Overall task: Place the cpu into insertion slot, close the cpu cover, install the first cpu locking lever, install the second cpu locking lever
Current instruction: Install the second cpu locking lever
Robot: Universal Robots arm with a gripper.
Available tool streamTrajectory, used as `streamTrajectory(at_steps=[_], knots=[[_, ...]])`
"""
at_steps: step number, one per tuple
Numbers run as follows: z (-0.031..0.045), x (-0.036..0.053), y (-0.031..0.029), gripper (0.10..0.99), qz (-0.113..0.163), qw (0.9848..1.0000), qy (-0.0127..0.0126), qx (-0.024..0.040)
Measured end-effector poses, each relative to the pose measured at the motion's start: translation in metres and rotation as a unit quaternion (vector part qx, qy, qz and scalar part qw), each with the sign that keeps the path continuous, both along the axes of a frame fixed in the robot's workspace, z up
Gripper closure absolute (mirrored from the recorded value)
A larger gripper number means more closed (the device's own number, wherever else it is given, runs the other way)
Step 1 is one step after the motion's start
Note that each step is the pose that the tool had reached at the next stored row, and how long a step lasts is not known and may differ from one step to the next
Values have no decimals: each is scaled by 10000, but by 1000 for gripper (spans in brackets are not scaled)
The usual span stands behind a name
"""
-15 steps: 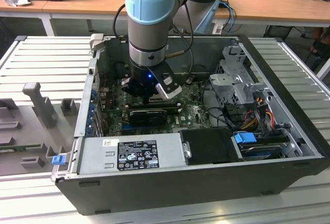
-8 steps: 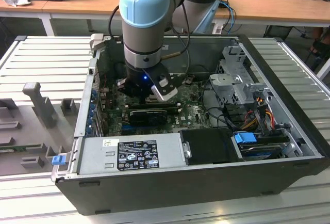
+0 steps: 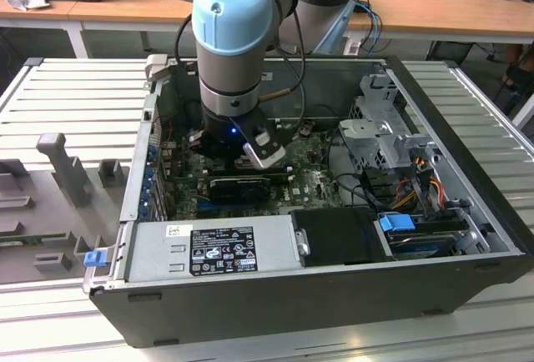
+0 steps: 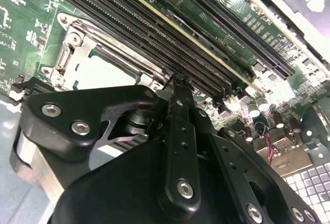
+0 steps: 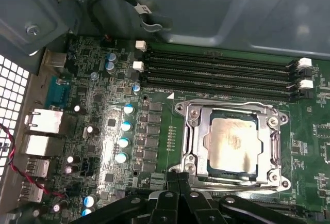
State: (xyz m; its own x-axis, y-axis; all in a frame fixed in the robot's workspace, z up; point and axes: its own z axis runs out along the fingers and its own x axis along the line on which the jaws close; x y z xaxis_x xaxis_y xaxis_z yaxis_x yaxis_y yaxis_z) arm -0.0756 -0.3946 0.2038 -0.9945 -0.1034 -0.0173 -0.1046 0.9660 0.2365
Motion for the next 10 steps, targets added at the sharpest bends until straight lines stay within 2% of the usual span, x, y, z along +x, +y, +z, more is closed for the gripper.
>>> streamTrajectory(at_steps=[2, 6, 10], knots=[[-5, -2, -1, 980, -1, 10000, 1, 27], [-18, -2, 0, 980, -1, 9999, 1, 139], [-34, -2, -1, 980, -1, 9998, 0, 209]])
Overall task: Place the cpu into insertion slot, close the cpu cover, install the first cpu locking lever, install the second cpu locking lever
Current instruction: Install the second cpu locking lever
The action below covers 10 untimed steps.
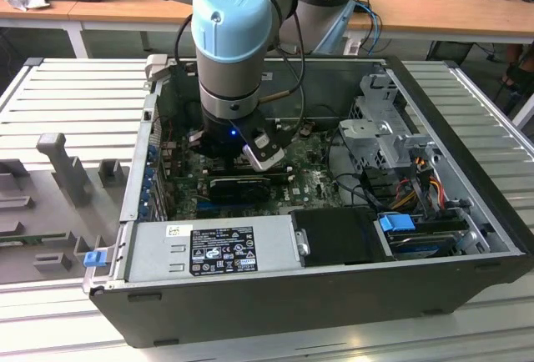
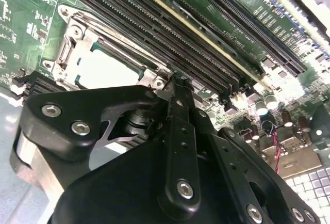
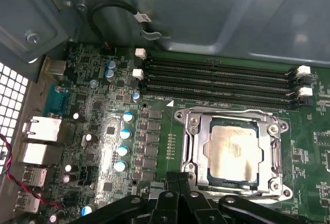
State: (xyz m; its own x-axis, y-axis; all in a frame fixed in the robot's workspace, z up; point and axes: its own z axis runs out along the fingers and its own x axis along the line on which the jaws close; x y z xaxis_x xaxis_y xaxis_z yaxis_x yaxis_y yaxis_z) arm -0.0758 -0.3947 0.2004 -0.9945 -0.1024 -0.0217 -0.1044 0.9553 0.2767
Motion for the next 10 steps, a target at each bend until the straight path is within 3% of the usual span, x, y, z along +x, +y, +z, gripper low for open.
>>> streamTrajectory(at_steps=[5, 10], knots=[[10, 0, -1, 980, 0, 10000, 1, 36], [223, 0, -1, 980, 0, 10000, 1, 36]])
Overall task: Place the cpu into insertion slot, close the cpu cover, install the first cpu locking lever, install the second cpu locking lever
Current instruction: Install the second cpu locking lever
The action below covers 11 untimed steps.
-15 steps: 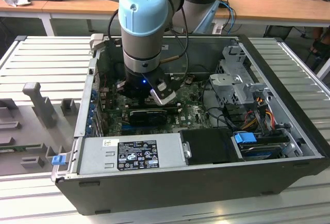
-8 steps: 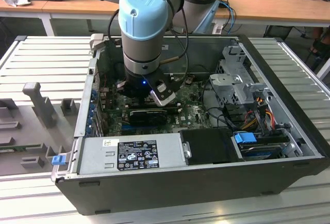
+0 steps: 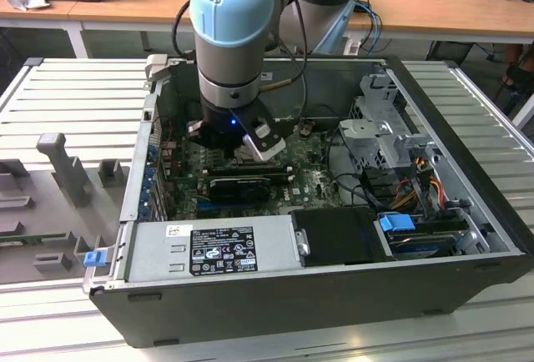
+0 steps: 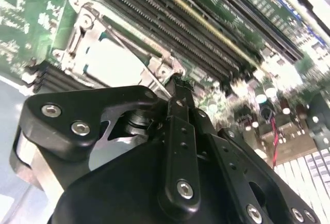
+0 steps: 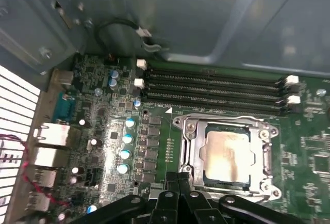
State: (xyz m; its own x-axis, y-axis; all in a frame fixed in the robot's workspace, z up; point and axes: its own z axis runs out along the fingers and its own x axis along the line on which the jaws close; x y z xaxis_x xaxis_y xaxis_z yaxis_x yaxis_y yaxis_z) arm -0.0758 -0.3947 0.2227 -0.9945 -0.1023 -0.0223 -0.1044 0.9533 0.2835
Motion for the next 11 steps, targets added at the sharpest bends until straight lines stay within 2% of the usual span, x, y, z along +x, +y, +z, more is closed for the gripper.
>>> streamTrajectory(at_steps=[2, 5, 8, 11], knots=[[109, 0, 0, 980, 0, 10000, 0, 1], [207, 1, 1, 980, 1, 10000, 0, 2], [231, 41, 11, 980, 0, 10000, 4, 4], [232, 185, 19, 980, 1, 10000, 31, 3]])
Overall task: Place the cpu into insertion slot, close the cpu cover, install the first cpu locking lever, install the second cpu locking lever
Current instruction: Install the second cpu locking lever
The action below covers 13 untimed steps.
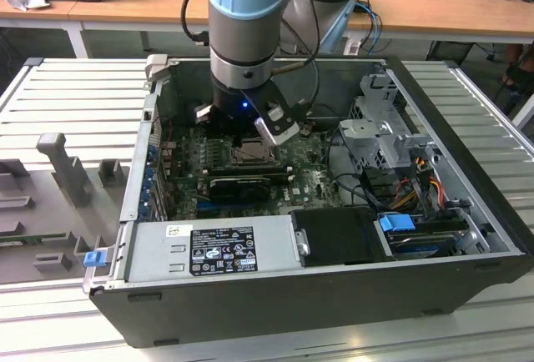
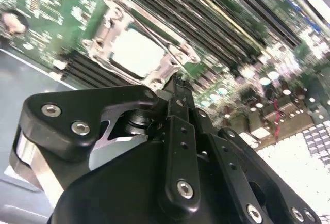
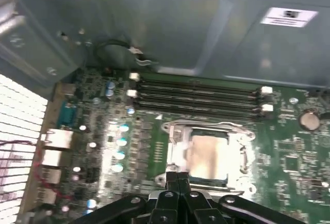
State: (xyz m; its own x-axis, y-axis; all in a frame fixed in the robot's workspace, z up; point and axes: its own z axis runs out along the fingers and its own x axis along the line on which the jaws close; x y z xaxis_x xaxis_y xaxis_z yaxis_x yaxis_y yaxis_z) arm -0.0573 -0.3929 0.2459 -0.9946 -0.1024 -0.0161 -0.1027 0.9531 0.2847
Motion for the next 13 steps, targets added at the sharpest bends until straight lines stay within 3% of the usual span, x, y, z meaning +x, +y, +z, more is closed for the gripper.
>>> streamTrajectory(at_steps=[1, 3, 4, 6, 7, 10, 13], knots=[[-1, 97, 0, 980, -1, 10000, 25, 0], [-19, 177, -42, 980, 0, 10000, 52, 1], [-35, 178, -98, 980, 0, 10000, 53, 0], [-56, 178, -148, 980, 0, 10000, 53, 0], [-73, 163, -155, 980, -2, 10000, 52, 2], [-117, -5, -158, 980, 0, 10000, 53, 1], [-177, -35, -158, 980, -1, 10000, 53, 0]])
